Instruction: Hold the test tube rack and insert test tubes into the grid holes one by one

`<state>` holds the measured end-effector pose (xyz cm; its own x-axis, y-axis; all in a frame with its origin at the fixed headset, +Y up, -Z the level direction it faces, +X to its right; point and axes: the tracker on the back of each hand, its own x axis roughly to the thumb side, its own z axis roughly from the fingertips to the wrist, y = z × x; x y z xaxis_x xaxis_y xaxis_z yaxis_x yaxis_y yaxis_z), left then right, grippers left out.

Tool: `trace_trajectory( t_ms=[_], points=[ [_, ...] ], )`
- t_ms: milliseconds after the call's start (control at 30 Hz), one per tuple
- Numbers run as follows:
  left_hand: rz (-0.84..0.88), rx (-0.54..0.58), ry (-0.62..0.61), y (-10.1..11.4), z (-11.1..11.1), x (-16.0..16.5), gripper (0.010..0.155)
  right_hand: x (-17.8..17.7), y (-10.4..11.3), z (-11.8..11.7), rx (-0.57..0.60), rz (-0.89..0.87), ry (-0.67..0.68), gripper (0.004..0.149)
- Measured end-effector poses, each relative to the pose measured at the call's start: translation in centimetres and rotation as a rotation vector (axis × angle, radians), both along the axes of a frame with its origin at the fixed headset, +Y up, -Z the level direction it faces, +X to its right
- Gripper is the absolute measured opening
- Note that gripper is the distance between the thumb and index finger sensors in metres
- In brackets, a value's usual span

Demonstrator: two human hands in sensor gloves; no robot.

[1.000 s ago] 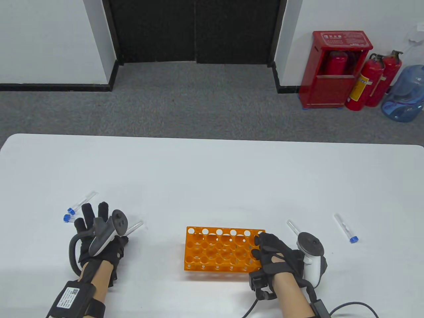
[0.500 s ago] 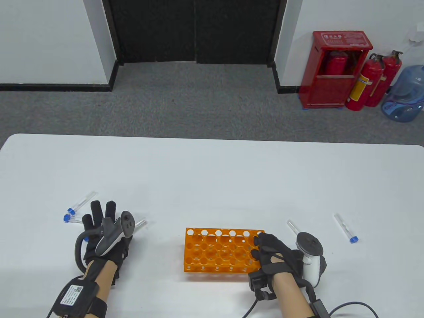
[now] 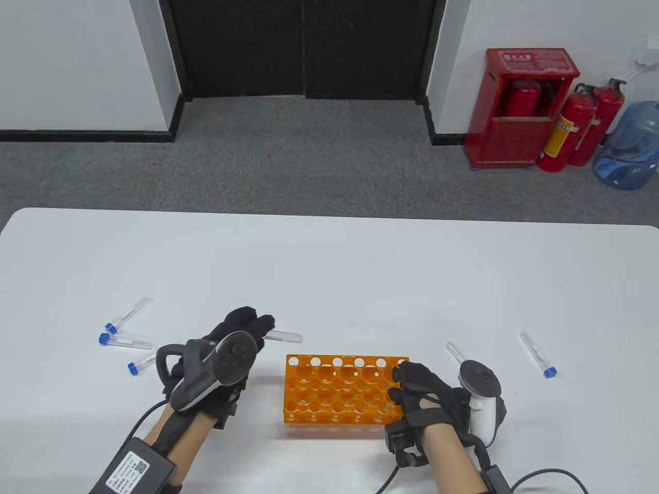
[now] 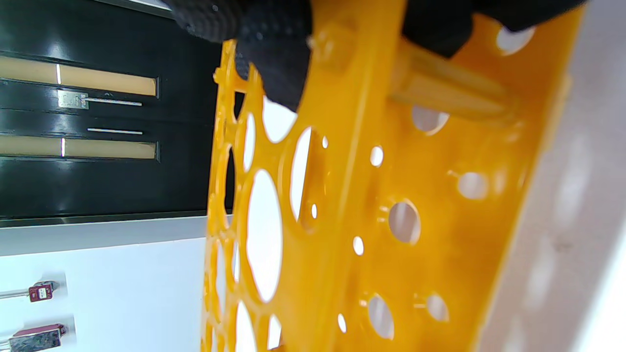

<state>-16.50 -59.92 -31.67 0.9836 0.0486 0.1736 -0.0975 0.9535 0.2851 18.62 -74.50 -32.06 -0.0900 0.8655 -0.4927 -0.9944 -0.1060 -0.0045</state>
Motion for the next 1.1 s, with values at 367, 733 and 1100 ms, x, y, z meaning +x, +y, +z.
trace_trajectory(
  t_ms=[367, 733, 1100],
  points=[
    [-0.143, 0.029, -0.107, 0.4, 0.5, 4.8, 0.042, -0.2, 0.0, 0.0, 0.003, -0.007, 0.006, 0.048],
    [-0.306, 0.049, -0.170, -0.8, 1.5, 8.4, 0.041, -0.6, 0.1, 0.1, 0.013, -0.002, 0.024, 0.048],
    [-0.363, 0.033, -0.182, -2.3, 1.5, 9.4, 0.042, -0.7, 0.1, 0.1, 0.017, -0.014, 0.021, 0.048]
  ],
)
